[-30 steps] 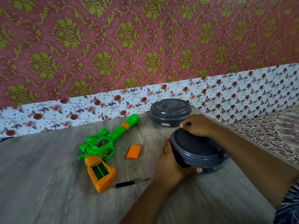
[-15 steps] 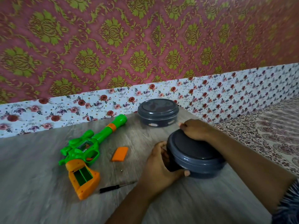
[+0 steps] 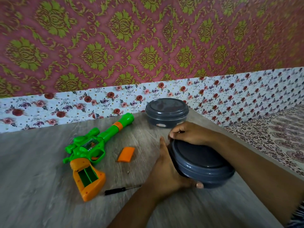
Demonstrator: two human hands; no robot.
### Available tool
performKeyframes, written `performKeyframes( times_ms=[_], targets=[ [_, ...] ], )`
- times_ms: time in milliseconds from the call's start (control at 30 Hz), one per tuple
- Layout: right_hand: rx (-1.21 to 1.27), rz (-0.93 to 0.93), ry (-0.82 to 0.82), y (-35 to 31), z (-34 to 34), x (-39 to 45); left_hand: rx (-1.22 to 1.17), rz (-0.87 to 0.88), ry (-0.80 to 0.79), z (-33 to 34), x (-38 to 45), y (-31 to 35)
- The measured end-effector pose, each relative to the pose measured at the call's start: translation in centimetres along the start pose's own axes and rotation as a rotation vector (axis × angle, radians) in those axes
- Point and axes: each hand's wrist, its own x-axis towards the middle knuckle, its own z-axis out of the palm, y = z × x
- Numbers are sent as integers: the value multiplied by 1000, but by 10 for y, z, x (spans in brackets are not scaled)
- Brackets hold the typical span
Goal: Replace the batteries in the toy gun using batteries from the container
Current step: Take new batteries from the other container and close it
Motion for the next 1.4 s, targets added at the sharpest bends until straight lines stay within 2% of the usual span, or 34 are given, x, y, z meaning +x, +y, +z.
performKeyframes(
  times_ms=[133,467,633,767,867,933,1067,1133,1233,1400],
  targets=[
    [-200,-10,42,-9,13,6,-24,52,42,-2,2,2],
    [-201,-41,116,-13,11,6,26,-31,24,-7,0,2],
    [225,-73,432,-20,-20,-1,54,-78,21,-8,-1,5],
    [129,-93,513,-18,-25,-12,79,-48,18,-6,-3,2],
    [135,35,689,-4,-35,-28,90,-55,48,-5,-4,1],
    [129,152,748,13,-42,-45,108,-50,61,-5,-5,2],
    [140,413,665,47,-41,-78,213,-28,100,-6,-6,4],
    [276,524,582,64,-41,-89,254,-7,111,-4,-7,6],
    [631,503,484,80,-35,-102,290,75,129,-2,-8,6],
    [892,412,575,88,-19,-105,304,120,141,-1,-10,6]
  ],
)
